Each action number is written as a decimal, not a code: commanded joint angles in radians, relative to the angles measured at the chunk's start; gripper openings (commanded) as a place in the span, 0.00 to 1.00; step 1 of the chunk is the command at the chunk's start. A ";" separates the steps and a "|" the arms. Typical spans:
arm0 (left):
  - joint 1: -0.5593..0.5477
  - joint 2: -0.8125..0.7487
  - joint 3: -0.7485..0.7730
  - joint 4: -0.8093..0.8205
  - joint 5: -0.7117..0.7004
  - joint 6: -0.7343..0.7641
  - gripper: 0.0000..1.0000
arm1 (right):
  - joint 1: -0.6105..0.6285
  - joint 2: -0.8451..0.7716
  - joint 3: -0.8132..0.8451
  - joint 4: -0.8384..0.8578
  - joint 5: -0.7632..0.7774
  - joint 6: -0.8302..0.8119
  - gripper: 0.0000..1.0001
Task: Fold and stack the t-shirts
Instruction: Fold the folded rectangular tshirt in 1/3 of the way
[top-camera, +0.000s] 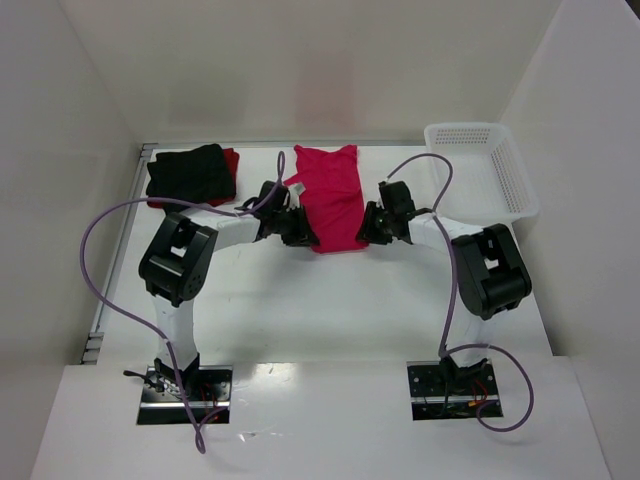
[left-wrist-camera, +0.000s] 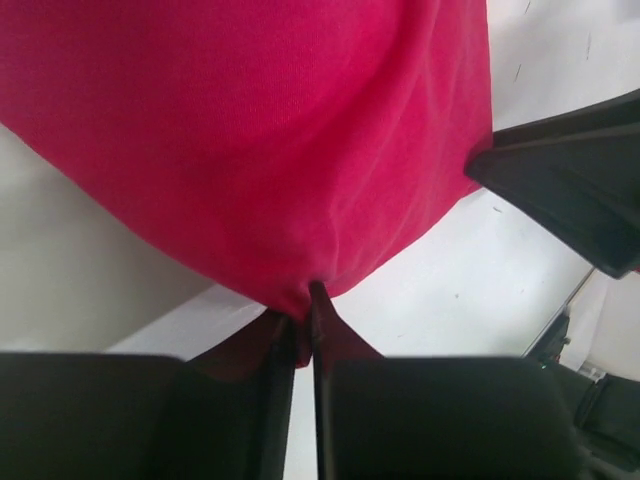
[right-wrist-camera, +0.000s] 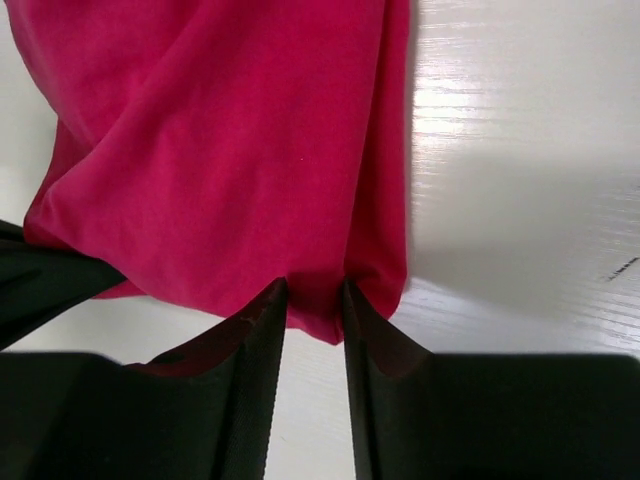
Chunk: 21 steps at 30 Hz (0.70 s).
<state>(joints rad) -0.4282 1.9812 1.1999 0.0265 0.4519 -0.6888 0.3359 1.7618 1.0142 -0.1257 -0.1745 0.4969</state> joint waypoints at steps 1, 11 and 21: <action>-0.003 0.004 0.036 -0.006 0.025 0.006 0.13 | 0.012 0.025 0.040 0.066 -0.013 0.009 0.34; -0.003 -0.114 -0.054 -0.120 -0.002 0.044 0.02 | 0.064 -0.041 -0.028 0.098 -0.011 0.055 0.14; -0.003 -0.186 -0.122 -0.212 -0.047 0.077 0.00 | 0.074 -0.178 -0.144 0.066 0.018 0.097 0.07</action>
<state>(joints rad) -0.4282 1.8496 1.0977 -0.1146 0.4198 -0.6529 0.3962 1.6787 0.9062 -0.0811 -0.1802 0.5735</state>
